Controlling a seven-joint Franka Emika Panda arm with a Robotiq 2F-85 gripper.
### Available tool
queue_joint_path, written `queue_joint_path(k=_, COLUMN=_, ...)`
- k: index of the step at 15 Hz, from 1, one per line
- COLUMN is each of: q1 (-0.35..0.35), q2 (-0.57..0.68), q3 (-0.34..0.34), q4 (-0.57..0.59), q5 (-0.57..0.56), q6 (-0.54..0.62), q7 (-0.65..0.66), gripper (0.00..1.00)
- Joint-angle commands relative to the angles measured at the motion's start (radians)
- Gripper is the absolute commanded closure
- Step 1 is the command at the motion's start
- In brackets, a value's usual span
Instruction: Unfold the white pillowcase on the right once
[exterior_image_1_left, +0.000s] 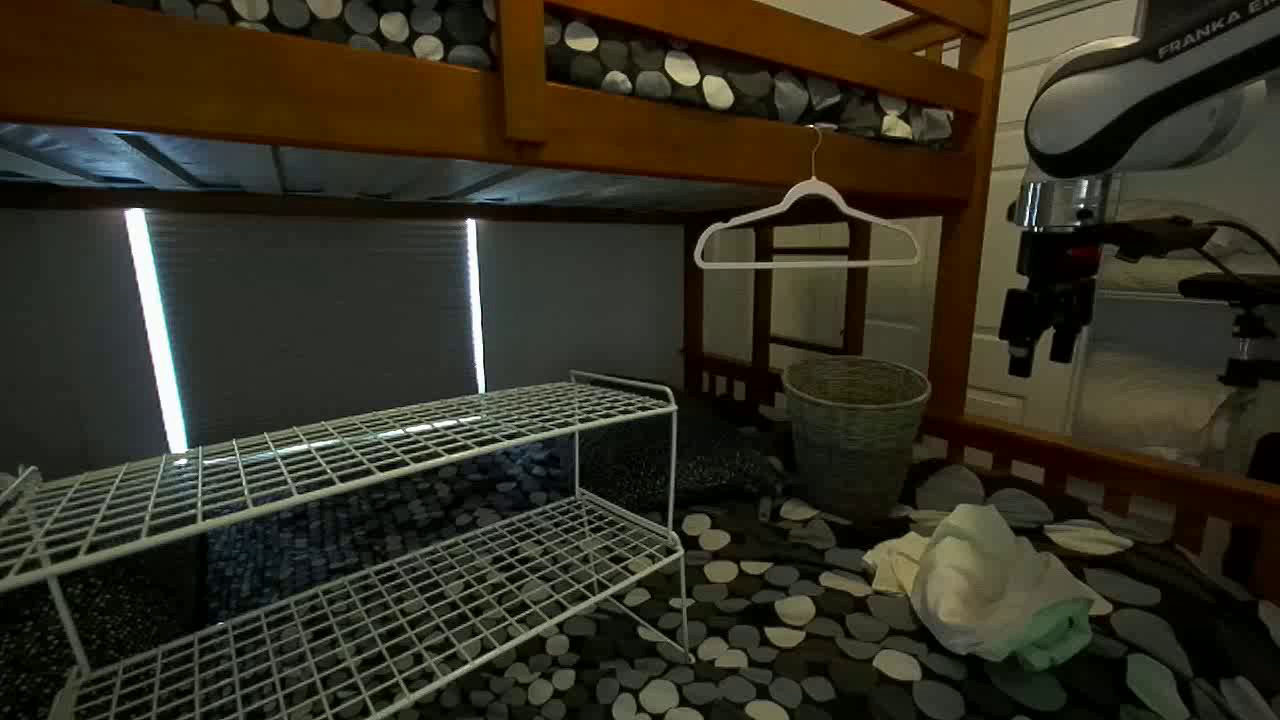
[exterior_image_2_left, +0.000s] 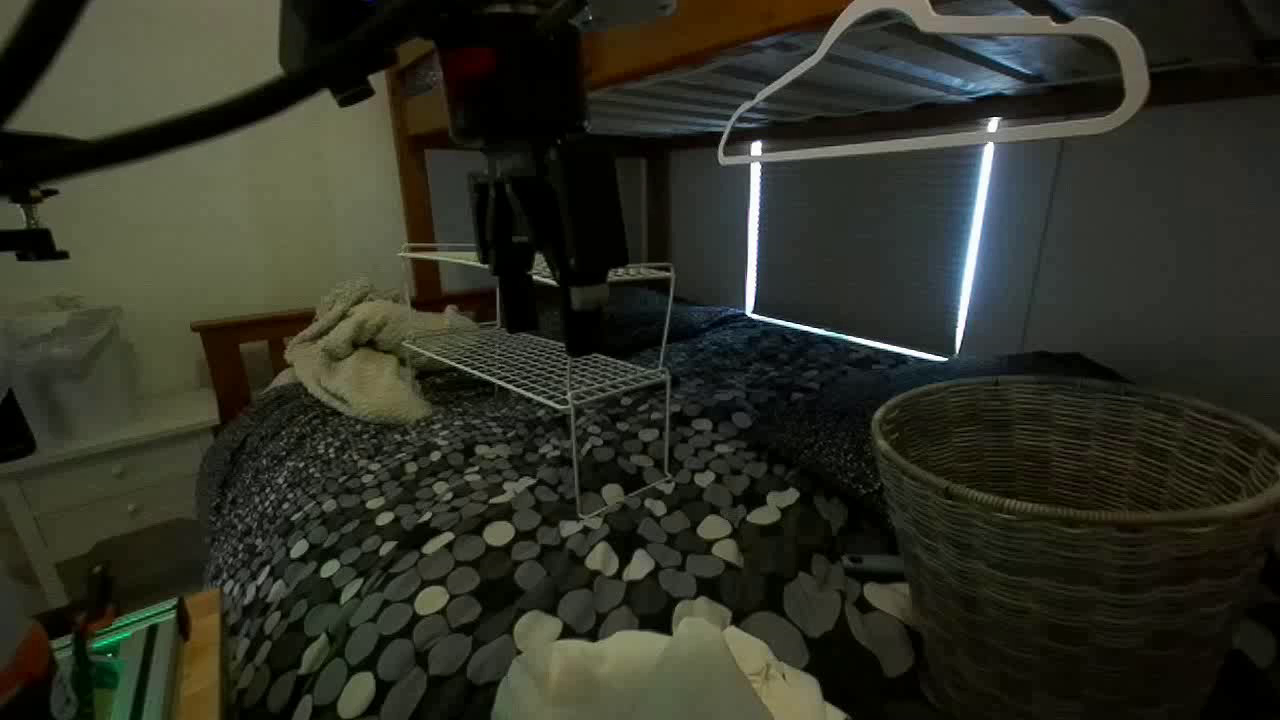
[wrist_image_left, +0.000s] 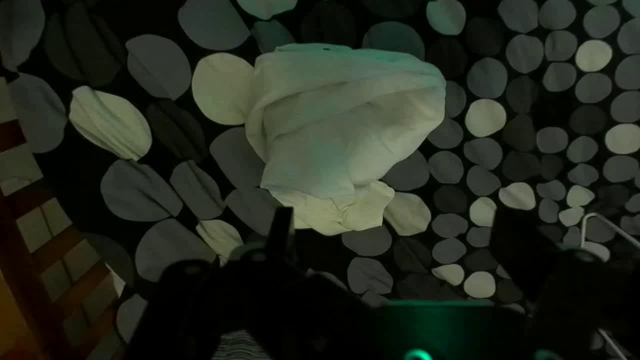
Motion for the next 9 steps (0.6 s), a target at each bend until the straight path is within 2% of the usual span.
queue_joint_path(k=1, q1=0.0, q2=0.001, q3=0.0, q4=0.002, q5=0.001, q6=-0.003, q7=0.0, gripper=0.0)
queue_joint_path(k=8, q1=0.0, q2=0.001, q3=0.0, q4=0.002, q5=0.001, q6=-0.003, q7=0.0, gripper=0.0)
queue_joint_path(k=9, q1=0.019, q2=-0.008, q3=0.006, q4=-0.015, q5=0.012, q6=0.013, q7=-0.018, gripper=0.0)
